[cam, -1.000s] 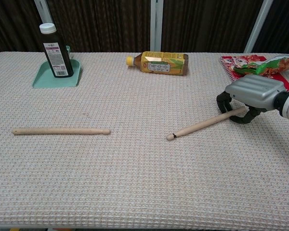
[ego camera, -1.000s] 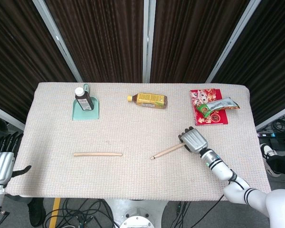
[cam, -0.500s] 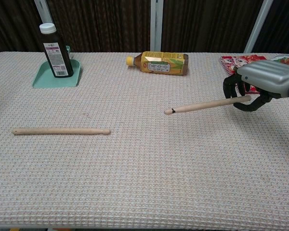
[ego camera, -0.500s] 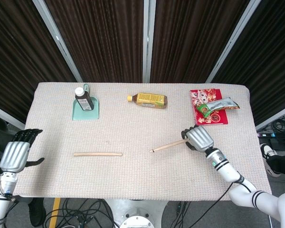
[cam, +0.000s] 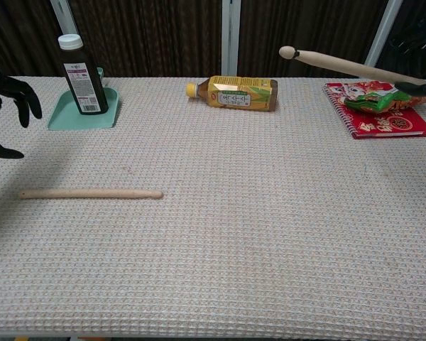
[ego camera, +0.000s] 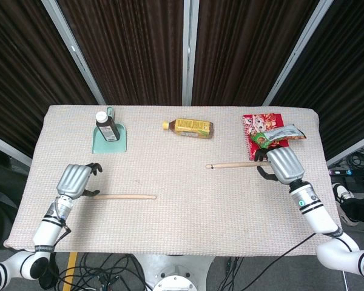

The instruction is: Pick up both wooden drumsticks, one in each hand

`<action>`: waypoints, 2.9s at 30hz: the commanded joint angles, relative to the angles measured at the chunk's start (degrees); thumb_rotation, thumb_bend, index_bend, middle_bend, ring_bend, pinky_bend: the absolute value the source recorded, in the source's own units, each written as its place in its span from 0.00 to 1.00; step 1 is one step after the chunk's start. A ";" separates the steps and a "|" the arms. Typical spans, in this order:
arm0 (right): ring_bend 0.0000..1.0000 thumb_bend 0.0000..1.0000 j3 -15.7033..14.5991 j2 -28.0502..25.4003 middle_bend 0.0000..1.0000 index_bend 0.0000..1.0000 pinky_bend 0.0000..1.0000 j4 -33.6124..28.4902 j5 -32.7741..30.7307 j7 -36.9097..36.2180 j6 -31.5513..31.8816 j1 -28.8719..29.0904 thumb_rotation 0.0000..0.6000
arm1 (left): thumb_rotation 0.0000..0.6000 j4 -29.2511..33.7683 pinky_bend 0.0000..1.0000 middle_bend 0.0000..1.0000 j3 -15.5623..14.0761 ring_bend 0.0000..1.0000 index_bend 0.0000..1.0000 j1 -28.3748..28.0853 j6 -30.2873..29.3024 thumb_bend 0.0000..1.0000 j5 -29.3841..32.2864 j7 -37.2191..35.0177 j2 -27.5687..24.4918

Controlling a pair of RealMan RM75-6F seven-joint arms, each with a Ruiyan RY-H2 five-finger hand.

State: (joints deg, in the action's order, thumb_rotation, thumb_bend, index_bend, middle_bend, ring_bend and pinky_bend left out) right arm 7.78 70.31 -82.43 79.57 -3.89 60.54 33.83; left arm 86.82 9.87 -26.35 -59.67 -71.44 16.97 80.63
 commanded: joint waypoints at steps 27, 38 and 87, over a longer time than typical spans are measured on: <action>0.49 0.42 -0.48 0.52 0.68 0.76 0.46 1.86 -1.97 0.16 -3.25 -0.77 1.00 | 1.00 -5.95 0.84 0.51 -5.05 0.79 0.46 -0.87 -1.15 0.28 9.49 13.84 11.02; 0.50 0.42 -0.68 1.03 0.68 0.76 0.46 2.97 -1.78 -0.56 -3.72 -0.87 1.00 | 1.00 -7.18 0.84 0.52 -5.52 0.79 0.47 -1.26 -0.65 0.29 10.65 14.52 11.71; 0.52 0.45 -2.51 19.83 0.68 0.79 0.46 0.48 9.28 -26.08 -3.10 2.20 1.00 | 1.00 -13.81 0.85 0.72 -6.45 0.81 0.69 -13.21 -5.04 0.54 -25.25 -52.96 5.01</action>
State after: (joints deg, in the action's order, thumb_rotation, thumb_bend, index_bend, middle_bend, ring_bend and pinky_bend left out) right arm 4.53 88.24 -82.52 89.12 -29.81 57.95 34.95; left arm 72.59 3.46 -39.00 -64.74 -96.23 -35.64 85.84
